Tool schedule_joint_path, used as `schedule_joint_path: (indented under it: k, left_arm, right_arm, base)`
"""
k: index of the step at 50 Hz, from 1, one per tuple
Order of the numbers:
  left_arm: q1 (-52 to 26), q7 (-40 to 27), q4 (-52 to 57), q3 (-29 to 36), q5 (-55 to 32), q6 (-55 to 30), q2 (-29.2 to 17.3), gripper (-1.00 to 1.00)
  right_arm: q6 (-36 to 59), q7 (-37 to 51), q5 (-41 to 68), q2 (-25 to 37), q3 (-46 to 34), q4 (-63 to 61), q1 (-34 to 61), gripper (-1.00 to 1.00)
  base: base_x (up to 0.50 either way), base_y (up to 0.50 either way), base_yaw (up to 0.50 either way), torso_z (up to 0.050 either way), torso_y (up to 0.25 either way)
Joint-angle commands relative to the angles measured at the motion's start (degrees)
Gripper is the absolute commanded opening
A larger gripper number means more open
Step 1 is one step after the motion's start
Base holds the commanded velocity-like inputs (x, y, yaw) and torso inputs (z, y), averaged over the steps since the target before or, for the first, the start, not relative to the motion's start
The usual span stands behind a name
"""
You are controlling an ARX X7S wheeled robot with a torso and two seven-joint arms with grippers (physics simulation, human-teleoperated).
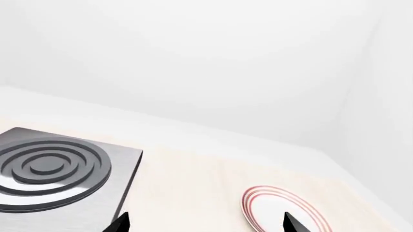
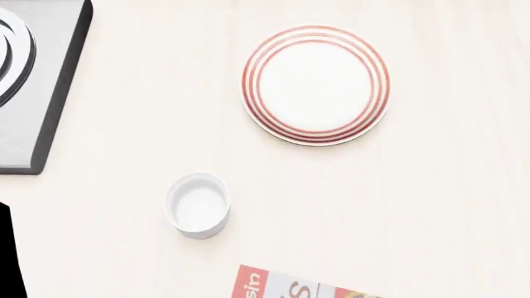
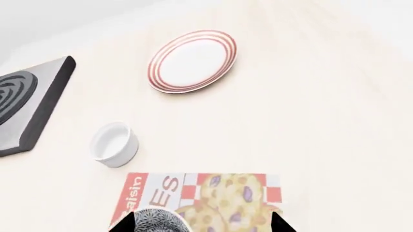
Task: Pick the akita bowl on the cookies box and place it on the plate.
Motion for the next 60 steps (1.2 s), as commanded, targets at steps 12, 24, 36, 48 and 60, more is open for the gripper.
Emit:
schedule_joint_path:
  k: [12, 24, 36, 48, 60]
  left_arm:
    - [-0.2, -0.3, -0.3, 0.7, 0.2, 0.5, -0.3, 1.0]
    - [-0.3, -0.4, -0.5, 0.7, 0.0, 1.0, -0.6, 1.0]
    - [-0.5, -0.5, -0.8, 1.0, 0.0, 1.2, -0.7, 1.0]
    - [-0.5, -0.8, -0.4, 1.2, 0.1, 1.3, -1.0, 1.0]
    - [-0.4, -1.0, -0.3, 1.3, 0.1, 1.6, -1.4, 1.0]
  right_arm:
    - [-5.1, 0.4, 4.4, -3.8, -0.2, 0.0, -3.5, 1.0]
    - [-5.1, -2.0, 4.8, -8.3, 10.6, 3.9, -12.9, 1.0]
    - [-6.5, -4.0, 7.2, -9.0, 12.5, 8.3, -14.2, 1.0]
    - [-9.1, -4.7, 7.0, -9.9, 14.1, 11.7, -18.2, 1.0]
    - [-10.9, -6.5, 8.6, -13.5, 15.7, 16.0, -21.6, 1.0]
  base:
    - [0.0, 0.0, 0.0, 0.0, 0.0]
    - [0.0, 0.0, 0.0, 0.0, 0.0]
    - [0.0, 0.0, 0.0, 0.0, 0.0]
    - [0.0, 0.0, 0.0, 0.0, 0.0]
    - [0.0, 0.0, 0.0, 0.0, 0.0]
